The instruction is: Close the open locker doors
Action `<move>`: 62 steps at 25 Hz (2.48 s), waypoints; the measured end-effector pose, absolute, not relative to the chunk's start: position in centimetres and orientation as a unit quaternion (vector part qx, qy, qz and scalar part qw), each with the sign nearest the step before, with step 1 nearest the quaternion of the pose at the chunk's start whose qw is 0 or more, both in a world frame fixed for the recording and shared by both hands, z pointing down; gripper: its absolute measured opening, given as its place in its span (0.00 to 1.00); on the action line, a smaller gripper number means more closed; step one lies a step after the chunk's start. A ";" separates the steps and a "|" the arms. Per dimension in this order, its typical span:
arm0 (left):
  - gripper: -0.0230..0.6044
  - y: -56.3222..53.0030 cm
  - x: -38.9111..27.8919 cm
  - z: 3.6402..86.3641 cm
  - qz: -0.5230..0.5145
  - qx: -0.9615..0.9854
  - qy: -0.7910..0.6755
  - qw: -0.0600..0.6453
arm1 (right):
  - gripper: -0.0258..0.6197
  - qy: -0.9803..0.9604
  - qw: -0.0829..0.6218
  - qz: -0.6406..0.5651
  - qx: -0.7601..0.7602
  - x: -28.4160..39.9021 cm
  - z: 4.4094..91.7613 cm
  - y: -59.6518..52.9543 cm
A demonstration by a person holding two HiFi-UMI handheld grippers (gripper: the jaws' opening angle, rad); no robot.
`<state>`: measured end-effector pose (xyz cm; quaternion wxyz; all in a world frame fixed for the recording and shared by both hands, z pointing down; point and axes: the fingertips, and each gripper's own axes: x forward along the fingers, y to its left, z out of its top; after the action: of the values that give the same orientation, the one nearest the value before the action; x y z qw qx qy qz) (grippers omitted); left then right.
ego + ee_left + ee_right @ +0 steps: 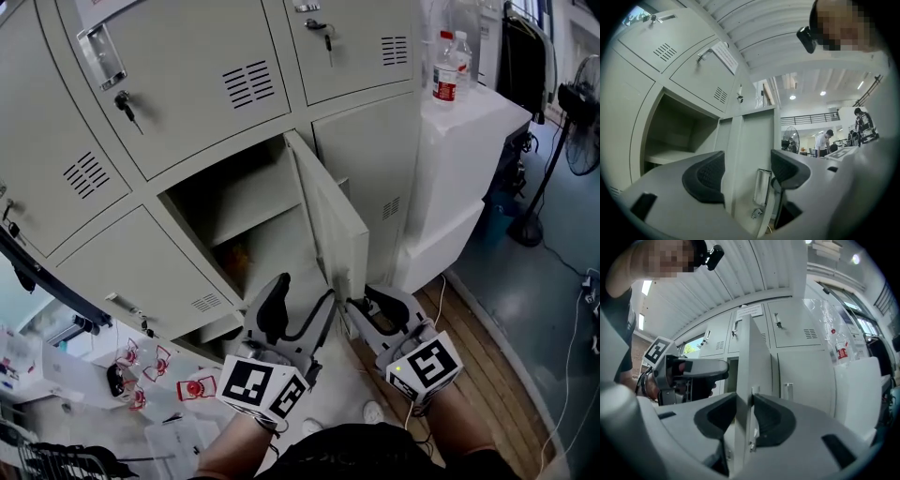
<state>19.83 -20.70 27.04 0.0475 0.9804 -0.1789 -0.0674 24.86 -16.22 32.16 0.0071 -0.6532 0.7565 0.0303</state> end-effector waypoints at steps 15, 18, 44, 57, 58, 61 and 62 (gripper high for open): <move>0.50 -21.5 17.7 26.4 -0.057 0.976 -0.210 0.002 | 0.22 0.811 -0.012 0.042 -0.583 18.4 32.4 -19.5; 0.44 -22.5 16.8 26.6 -0.052 0.971 -0.232 -0.009 | 0.22 0.819 -0.003 0.040 -0.572 17.7 32.1 -20.1; 0.20 -31.0 9.5 26.6 -0.038 0.917 -0.396 -0.041 | 0.22 0.833 0.049 0.037 -0.550 16.4 30.1 -25.0; 0.17 -35.5 8.2 26.6 -0.033 0.886 -0.459 -0.055 | 0.22 0.813 0.046 0.021 -0.580 18.8 29.7 -30.7; 0.17 -35.8 8.2 26.6 -0.033 0.884 -0.462 -0.056 | 0.22 0.812 0.045 0.020 -0.581 19.0 29.6 -31.3; 0.17 -36.5 8.2 26.5 -0.033 0.881 -0.468 -0.057 | 0.22 0.812 0.043 0.016 -0.581 19.3 29.5 -32.9; 0.17 -36.7 8.2 26.5 -0.032 0.880 -0.470 -0.057 | 0.22 0.813 0.042 0.014 -0.581 19.3 29.5 -33.3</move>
<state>8.19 -36.70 26.54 -0.0571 0.8805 -0.4695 -0.0321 19.29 -33.35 29.51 0.0420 -0.5807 0.8129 0.0143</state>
